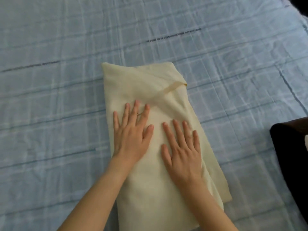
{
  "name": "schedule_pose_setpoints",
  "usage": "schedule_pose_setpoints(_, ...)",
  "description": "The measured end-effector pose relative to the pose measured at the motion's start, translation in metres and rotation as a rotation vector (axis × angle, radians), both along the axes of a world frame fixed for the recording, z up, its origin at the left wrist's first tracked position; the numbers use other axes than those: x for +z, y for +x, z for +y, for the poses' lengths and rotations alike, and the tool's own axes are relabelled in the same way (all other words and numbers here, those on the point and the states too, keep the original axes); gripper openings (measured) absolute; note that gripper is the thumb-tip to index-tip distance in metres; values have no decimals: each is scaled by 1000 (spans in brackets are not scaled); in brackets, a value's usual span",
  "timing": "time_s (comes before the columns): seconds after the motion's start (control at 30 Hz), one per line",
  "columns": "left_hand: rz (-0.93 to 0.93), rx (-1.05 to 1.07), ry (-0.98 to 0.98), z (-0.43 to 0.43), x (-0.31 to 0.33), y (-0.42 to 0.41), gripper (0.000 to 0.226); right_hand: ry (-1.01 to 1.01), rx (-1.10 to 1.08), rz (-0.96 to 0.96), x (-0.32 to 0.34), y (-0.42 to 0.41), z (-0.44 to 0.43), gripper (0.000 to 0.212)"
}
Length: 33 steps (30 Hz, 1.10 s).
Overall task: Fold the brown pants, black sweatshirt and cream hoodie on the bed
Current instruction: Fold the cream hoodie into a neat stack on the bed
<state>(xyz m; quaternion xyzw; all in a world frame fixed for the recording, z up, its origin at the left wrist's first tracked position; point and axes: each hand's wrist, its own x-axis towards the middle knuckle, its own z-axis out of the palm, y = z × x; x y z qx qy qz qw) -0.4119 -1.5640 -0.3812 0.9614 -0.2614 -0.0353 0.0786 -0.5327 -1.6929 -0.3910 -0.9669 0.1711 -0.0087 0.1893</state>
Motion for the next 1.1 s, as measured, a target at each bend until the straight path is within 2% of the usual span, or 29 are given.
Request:
schedule_pose_setpoints(0.17,51,5,47,-5,-11,4,65,-77,-21,31,-8,5,1,62)
schedule_pose_setpoints(0.33,-22,51,-74,8,-2,-27,65,-126,53,-25,5,0,-12,60)
schedule_pose_setpoints(0.43,-18,36,-70,20,-19,-65,66,-86,108,58,-1,-1,-22,58)
schedule_pose_setpoints(0.53,28,64,-109,18,-18,-65,65,-42,125,85,1,3,-23,58)
schedule_pose_setpoints(0.6,53,54,-215,20,-13,-58,62,-1,119,34,11,7,-29,58)
schedule_pose_setpoints(0.67,26,62,-393,30,-5,-43,54,73,77,-126,24,22,-40,54)
schedule_pose_setpoints(0.73,-45,159,-523,38,5,-11,50,137,-14,-242,39,54,-57,50)
schedule_pose_setpoints(0.77,-42,245,-570,39,11,10,53,180,-55,-233,44,76,-66,49)
schedule_pose_setpoints(0.8,16,339,-621,36,16,31,57,235,-73,-176,47,99,-74,49)
schedule_pose_setpoints(0.87,260,485,-758,27,22,71,65,349,-84,12,45,145,-89,55)
schedule_pose_setpoints(0.97,566,544,-887,15,15,113,73,433,-103,227,30,183,-102,55)
schedule_pose_setpoints(1.1,551,515,-782,18,-5,125,67,362,-78,244,18,183,-106,59)
